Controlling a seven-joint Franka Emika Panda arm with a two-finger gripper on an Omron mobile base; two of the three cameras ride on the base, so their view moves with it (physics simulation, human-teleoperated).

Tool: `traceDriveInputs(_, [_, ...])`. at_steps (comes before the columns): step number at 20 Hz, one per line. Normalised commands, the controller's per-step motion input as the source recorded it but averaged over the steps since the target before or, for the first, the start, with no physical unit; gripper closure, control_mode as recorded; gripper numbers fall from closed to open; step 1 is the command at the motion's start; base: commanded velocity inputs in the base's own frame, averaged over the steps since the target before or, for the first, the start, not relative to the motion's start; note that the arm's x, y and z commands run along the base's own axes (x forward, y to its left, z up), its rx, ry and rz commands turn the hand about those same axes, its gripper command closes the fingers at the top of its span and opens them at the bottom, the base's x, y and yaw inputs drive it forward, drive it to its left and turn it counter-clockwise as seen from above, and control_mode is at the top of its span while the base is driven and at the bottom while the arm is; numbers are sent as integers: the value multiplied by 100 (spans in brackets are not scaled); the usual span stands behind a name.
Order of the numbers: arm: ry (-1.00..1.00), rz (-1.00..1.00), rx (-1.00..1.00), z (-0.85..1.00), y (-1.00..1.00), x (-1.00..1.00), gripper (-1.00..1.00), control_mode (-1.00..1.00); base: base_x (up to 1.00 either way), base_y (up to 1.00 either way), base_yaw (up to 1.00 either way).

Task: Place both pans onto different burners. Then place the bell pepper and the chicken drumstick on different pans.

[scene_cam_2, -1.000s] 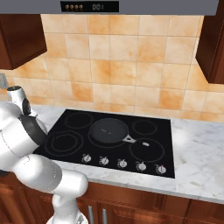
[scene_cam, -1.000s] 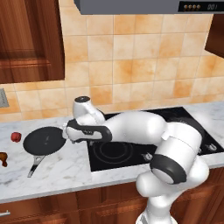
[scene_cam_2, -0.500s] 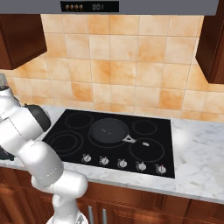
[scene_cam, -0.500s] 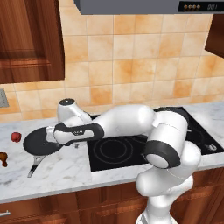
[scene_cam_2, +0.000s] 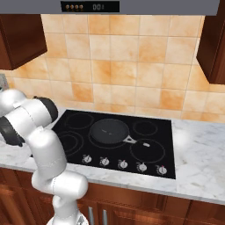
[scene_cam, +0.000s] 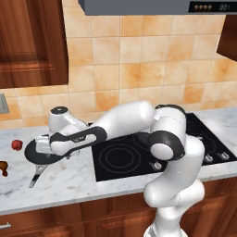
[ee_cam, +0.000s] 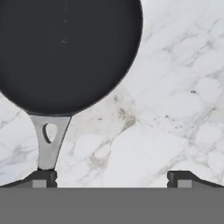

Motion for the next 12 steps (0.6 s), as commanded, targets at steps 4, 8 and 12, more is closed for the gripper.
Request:
traceDriveInputs(4, [4,4,0,0,48,0,-100,-100,0,0,0])
traceDriveInputs(8, [4,3,0,-1,45,0,-100,-100,0,0,0])
traceDriveInputs(12, [2,0,0,-3,31,0,-100,-100,0,0,0])
